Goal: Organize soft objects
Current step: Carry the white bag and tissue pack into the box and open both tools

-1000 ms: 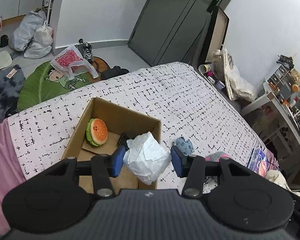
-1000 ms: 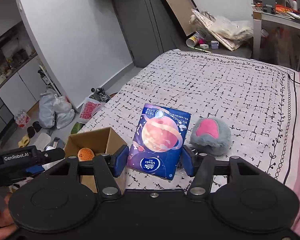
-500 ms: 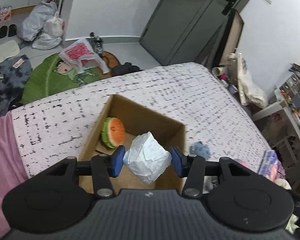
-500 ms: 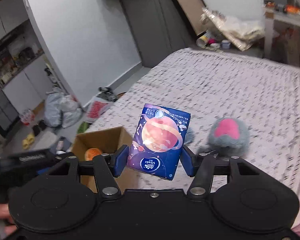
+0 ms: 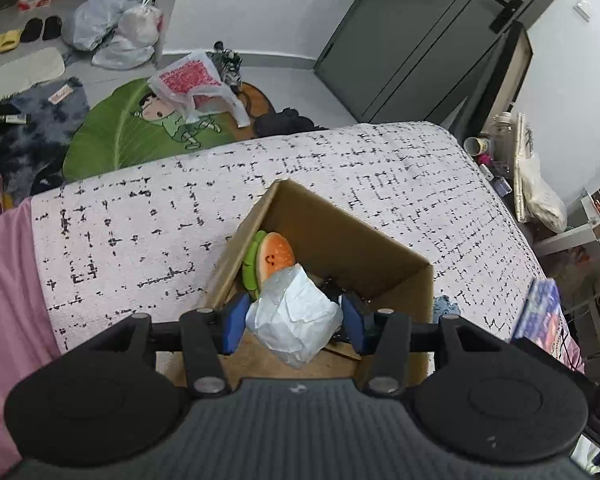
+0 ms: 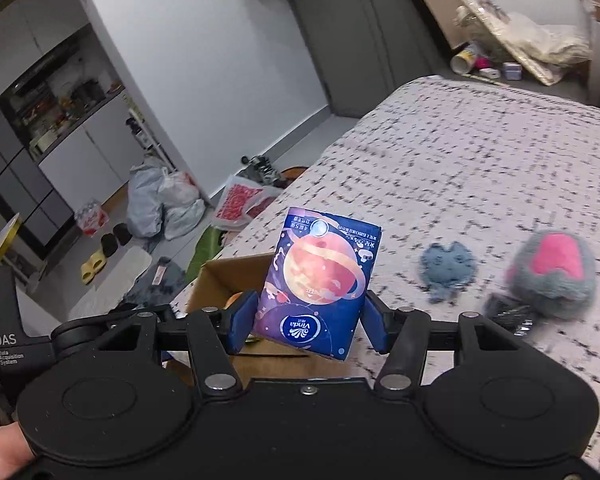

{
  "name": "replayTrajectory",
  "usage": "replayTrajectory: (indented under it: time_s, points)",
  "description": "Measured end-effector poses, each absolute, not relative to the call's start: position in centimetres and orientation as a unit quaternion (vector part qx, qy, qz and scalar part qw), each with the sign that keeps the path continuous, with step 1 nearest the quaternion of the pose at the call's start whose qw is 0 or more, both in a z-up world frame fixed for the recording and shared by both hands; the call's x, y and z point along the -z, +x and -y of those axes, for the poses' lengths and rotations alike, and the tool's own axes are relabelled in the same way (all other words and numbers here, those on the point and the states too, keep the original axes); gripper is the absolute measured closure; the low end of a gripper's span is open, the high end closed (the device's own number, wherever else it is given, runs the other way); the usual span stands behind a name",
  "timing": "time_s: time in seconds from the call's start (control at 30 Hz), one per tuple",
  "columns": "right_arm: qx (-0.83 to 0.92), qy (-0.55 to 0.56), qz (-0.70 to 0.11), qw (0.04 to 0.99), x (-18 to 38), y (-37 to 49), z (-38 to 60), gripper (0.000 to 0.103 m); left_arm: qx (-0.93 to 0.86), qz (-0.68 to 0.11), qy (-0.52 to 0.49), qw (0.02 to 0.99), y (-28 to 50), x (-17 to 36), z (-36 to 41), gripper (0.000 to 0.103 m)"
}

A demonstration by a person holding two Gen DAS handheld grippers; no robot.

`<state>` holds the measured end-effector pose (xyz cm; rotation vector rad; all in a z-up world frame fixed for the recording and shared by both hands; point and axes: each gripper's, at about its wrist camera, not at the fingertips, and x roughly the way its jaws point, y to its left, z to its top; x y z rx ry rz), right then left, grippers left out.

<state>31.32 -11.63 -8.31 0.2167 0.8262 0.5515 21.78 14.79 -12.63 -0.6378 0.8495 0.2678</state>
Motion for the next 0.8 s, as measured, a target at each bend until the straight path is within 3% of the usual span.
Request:
replayTrajectory:
  time_s: [0.57,0.63,0.7,0.8]
  points:
    - [-0.295,0.088,-0.409,0.859,9.8,31.4,7.7,0.045,-0.132,-0.390,-0.346,0.843,20.6,12.0,-16.3,0.030]
    - [-0.299,0.098,-0.405,0.859,9.7,31.5,7.9,0.039,-0.158,-0.385,-0.334,0.845,20.2,11.7,-16.3,0.021]
    - [-0.290,0.104,-0.400,0.863,9.5,31.6,8.3,0.026,-0.169,-0.382,-0.331,0.846,20.1,11.7,-16.5,0.021]
    - [-0.279,0.109,-0.396,0.868,8.9,31.6,8.9,0.024,-0.172,-0.387,-0.334,0.842,20.2,11.8,-16.7,0.020]
